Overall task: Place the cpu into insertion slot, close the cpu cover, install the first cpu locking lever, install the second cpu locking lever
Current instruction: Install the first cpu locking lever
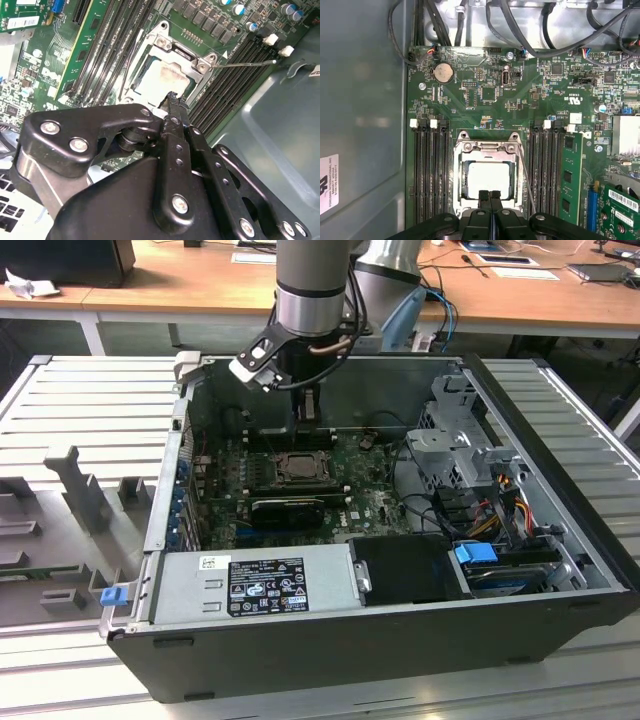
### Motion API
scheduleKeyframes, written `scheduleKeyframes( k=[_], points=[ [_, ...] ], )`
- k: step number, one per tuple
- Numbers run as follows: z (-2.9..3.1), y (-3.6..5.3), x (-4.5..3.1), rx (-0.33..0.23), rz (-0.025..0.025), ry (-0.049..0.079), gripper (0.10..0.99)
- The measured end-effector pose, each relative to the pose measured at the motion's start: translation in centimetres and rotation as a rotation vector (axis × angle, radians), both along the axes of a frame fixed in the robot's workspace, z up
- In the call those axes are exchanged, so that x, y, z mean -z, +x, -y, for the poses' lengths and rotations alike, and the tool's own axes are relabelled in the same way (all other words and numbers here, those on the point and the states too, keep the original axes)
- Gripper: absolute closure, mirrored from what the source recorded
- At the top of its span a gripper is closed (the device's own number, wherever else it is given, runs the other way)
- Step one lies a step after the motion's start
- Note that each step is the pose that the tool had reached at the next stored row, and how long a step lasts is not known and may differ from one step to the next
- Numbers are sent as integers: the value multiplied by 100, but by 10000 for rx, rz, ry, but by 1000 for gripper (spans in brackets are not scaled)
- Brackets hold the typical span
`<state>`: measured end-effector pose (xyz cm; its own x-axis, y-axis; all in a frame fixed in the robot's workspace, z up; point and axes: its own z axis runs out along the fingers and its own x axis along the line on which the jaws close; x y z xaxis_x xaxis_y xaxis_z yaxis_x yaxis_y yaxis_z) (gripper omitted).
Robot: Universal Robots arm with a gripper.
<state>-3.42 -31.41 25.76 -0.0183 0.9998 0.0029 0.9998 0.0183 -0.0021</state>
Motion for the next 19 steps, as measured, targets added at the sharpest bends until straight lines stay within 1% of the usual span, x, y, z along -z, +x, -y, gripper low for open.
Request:
scheduleKeyframes(
  k=[10, 19],
  points=[
    [0, 0, -30, 0, -1, 0, 980],
    [0, 0, -111, 0, 0, -8, 980]
  ],
)
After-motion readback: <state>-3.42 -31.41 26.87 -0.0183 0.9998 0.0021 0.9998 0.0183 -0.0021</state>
